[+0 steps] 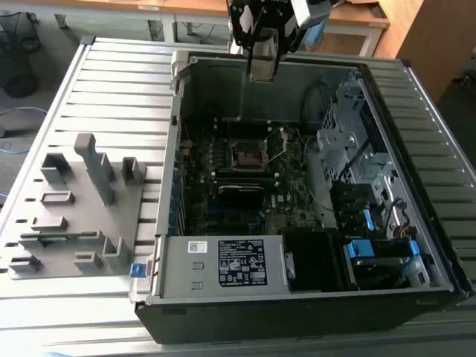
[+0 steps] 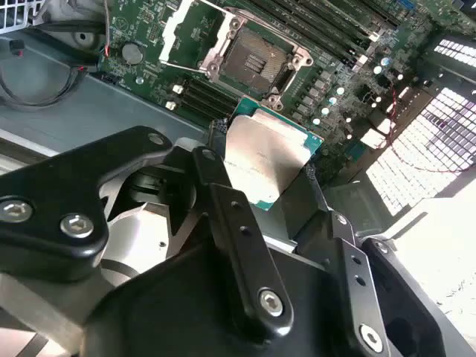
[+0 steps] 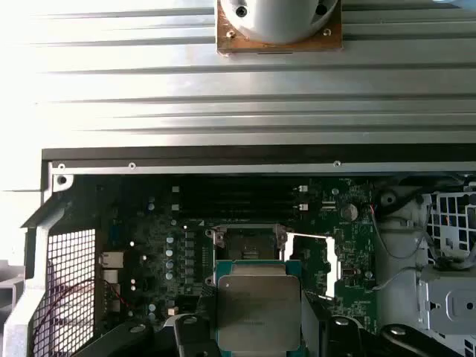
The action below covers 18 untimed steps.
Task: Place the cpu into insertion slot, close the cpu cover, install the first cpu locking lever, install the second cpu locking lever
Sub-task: 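Place the cpu into insertion slot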
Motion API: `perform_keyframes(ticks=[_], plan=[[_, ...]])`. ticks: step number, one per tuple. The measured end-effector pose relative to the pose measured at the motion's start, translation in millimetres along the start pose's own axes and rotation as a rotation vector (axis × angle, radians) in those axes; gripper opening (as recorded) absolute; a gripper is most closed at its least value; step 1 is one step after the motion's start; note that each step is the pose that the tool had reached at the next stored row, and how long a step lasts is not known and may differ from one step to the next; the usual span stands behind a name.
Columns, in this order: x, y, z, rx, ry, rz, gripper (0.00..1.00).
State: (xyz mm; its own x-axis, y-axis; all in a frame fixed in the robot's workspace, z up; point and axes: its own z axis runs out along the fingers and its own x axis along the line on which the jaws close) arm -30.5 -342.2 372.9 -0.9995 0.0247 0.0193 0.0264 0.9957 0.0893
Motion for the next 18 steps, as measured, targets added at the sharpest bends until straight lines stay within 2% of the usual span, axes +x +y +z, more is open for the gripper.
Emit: perform_keyframes(ticks=[11,15,18], plan=[[0.0,0.0,0.3,0.0000,0.0000,0.000,0.54],[-0.1,-0.3,3.3,0.0000,-0.0001,0.000,0.54],[-0.2,-0.7,8.3,0.0000,-0.0001,0.000,0.54]])
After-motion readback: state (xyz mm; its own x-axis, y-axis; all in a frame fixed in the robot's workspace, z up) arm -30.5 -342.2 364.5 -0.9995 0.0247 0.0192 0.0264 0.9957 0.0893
